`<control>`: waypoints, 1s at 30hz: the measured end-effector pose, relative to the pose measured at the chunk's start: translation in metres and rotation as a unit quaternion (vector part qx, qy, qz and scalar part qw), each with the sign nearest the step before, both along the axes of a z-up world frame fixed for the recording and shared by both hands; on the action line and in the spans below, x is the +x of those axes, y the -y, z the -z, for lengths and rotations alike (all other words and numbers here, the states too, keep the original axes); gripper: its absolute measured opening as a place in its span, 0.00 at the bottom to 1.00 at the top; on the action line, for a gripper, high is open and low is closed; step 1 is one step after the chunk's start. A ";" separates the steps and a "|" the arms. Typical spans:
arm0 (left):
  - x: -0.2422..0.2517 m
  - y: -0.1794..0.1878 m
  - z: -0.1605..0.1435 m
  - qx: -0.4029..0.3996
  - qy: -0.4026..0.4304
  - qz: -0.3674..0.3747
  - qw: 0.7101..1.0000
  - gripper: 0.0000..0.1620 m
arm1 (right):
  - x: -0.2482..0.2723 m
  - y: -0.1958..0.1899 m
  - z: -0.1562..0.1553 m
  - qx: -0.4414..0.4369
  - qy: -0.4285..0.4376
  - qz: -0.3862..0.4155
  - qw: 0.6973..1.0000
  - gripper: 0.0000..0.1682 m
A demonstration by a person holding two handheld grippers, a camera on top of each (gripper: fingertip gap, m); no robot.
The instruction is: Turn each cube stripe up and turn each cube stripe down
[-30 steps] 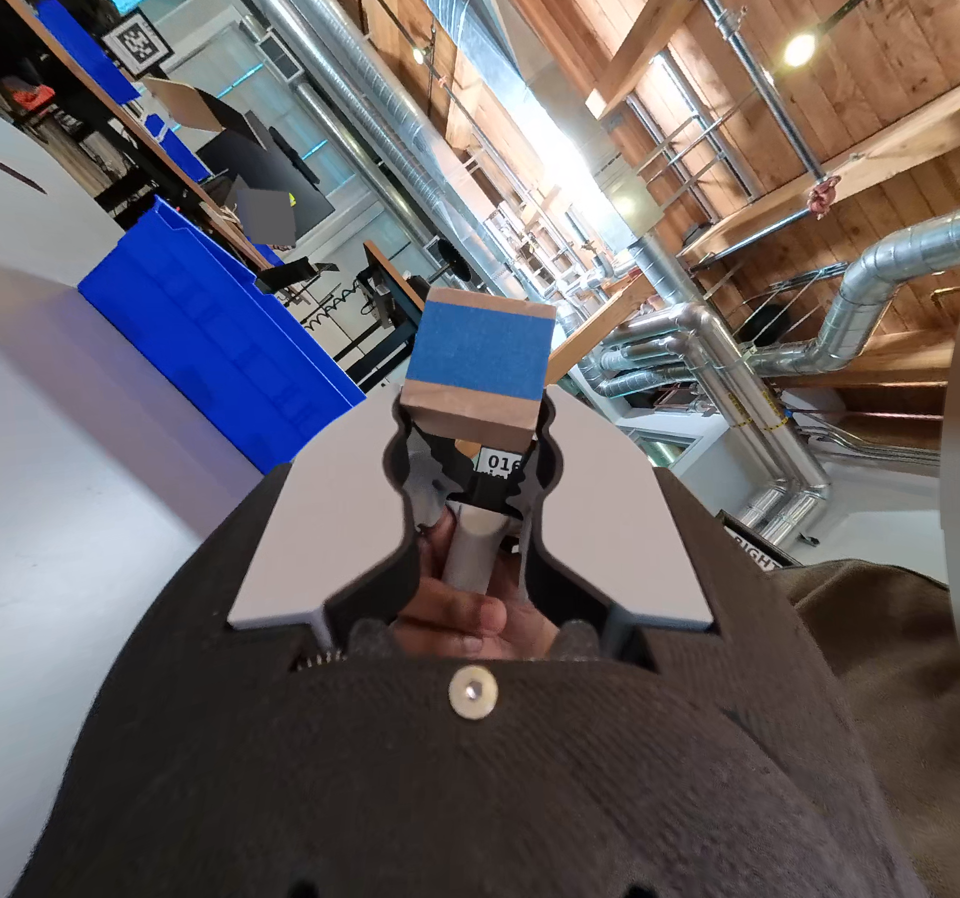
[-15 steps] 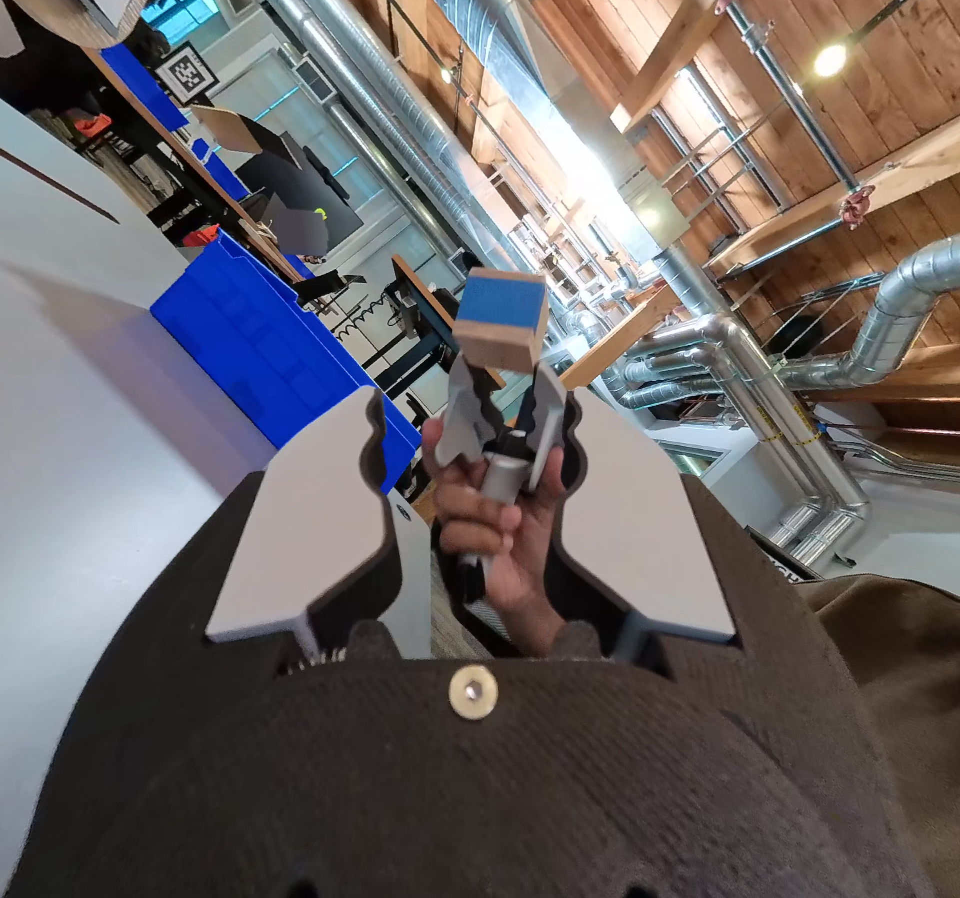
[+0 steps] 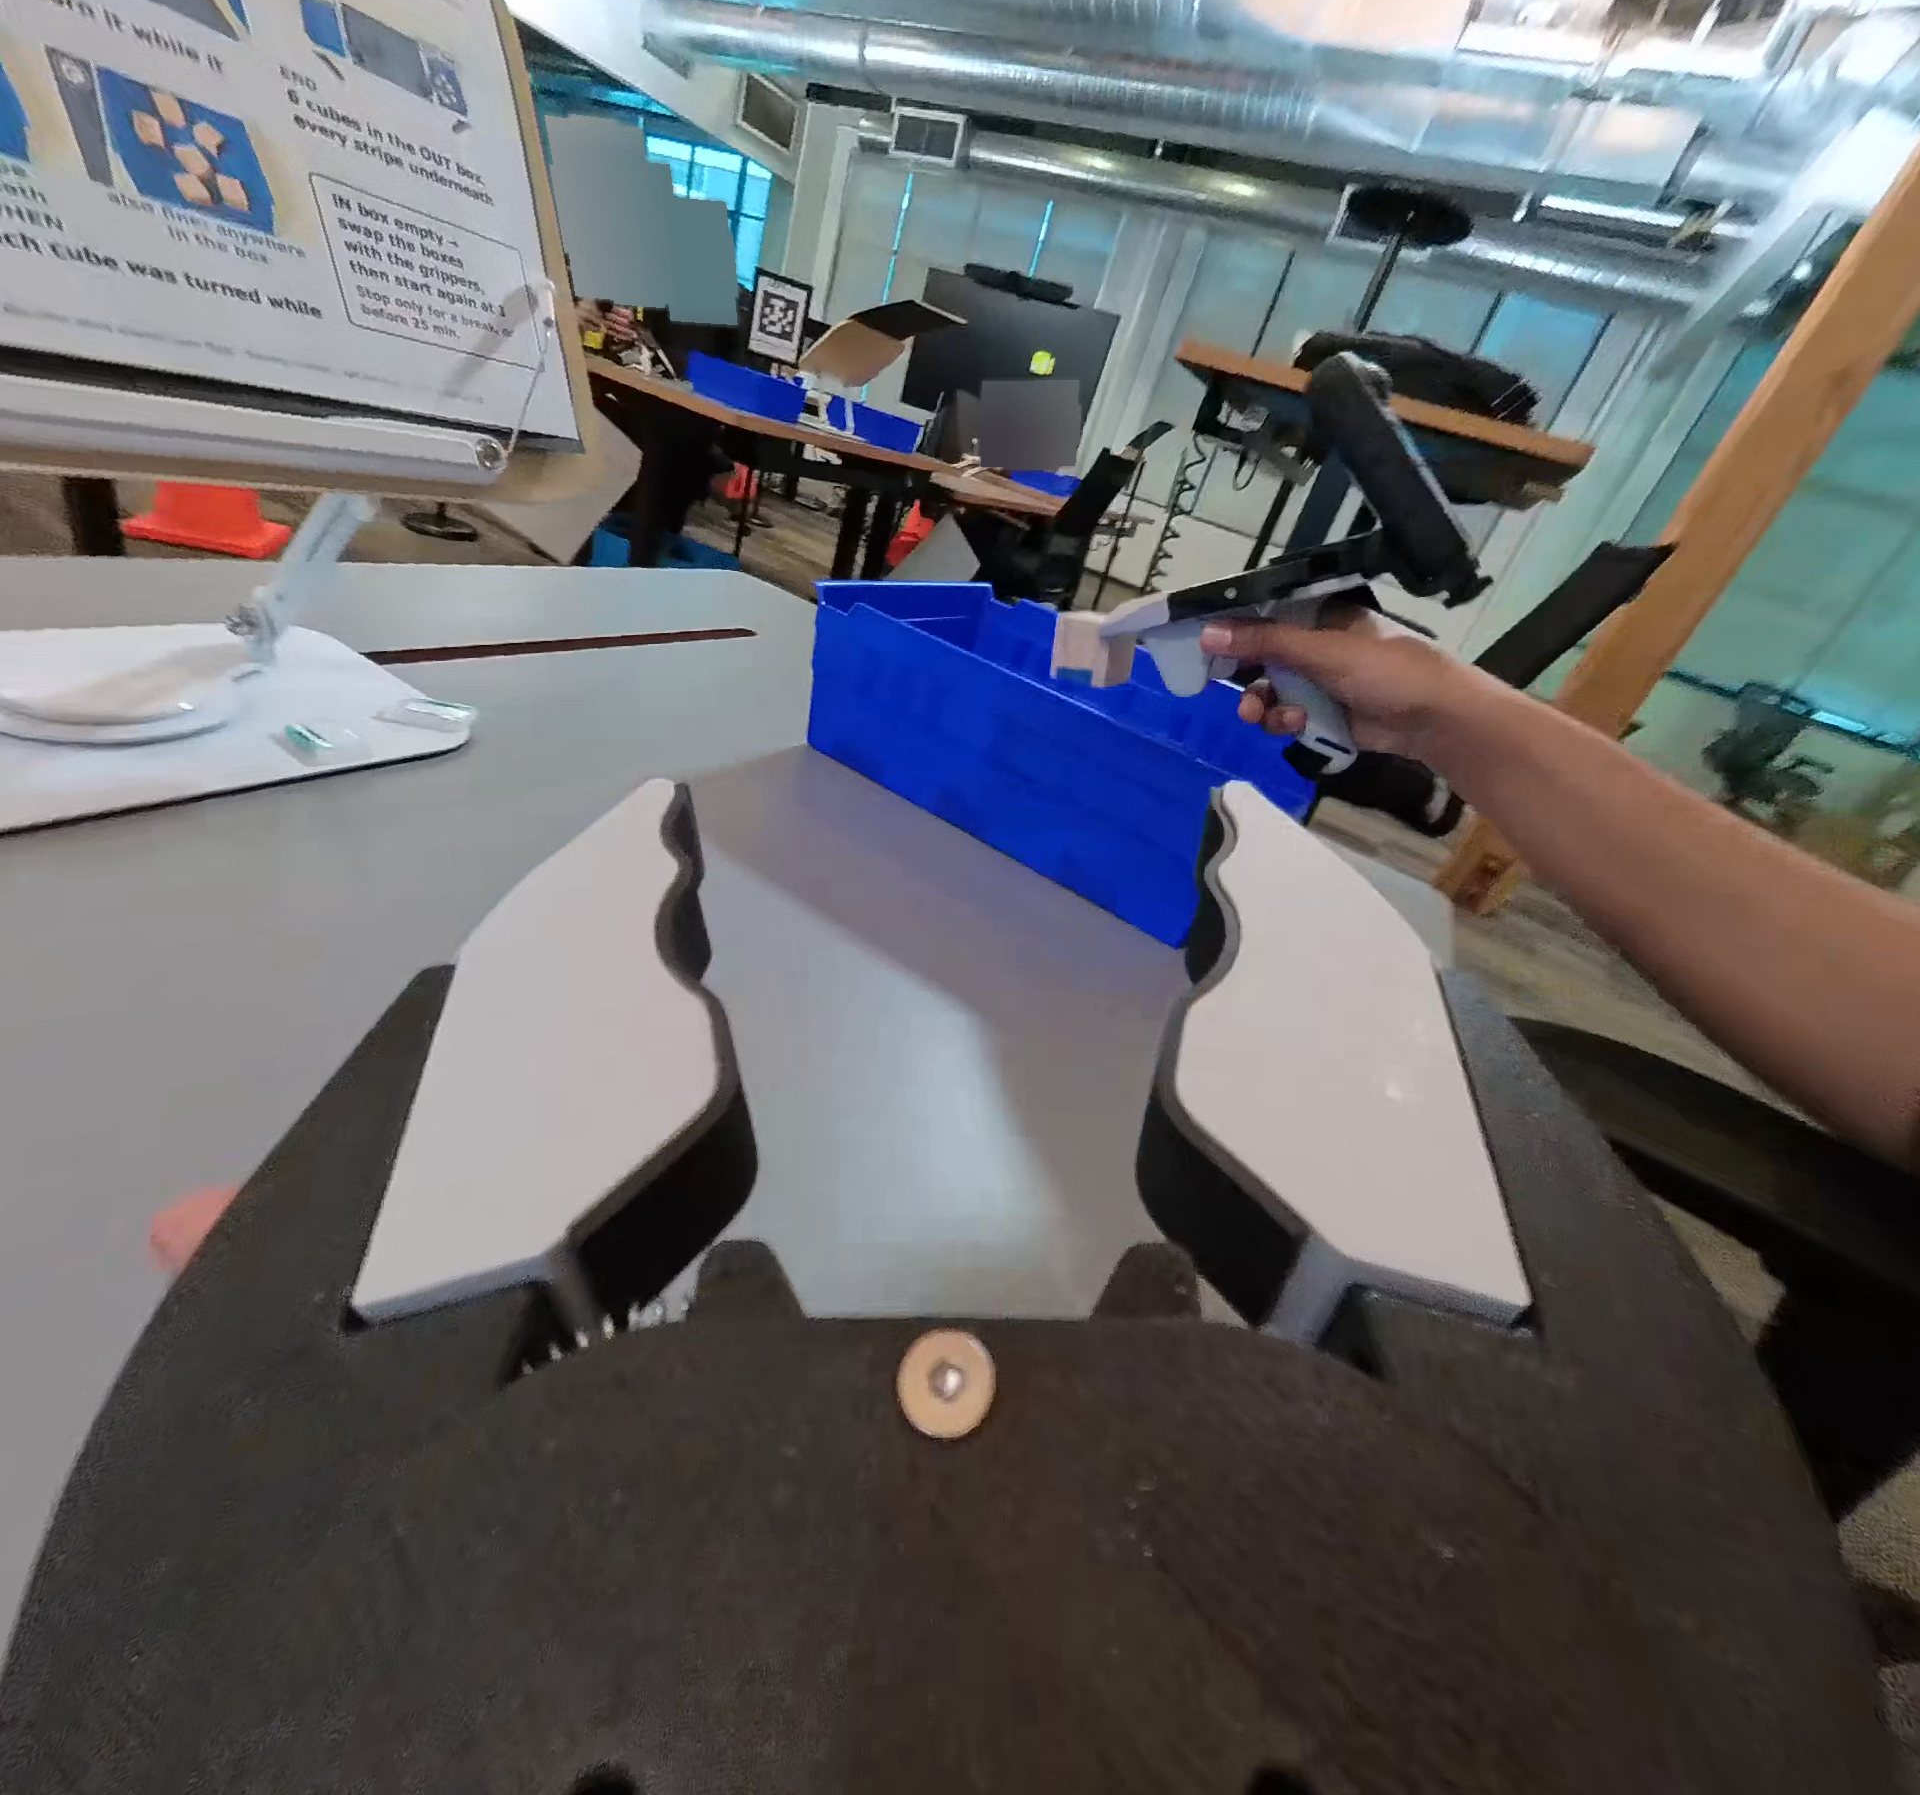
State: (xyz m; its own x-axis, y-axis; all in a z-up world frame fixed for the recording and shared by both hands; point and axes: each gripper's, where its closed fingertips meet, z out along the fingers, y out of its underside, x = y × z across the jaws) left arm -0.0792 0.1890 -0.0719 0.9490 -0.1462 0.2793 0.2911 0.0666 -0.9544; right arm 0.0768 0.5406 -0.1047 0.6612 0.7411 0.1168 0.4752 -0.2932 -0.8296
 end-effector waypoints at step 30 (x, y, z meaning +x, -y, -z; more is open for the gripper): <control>-0.034 0.011 0.005 -0.016 -0.069 -0.069 0.995 0.51 | -0.036 0.028 -0.033 -0.039 -0.084 -0.064 0.994 0.40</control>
State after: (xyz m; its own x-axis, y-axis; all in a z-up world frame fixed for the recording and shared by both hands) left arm -0.1132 0.1779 -0.0767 0.9889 -0.0057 0.1482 0.1483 0.0647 -0.9868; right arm 0.0410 0.5127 -0.0718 0.5656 0.8233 -0.0472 0.3704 -0.3048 -0.8774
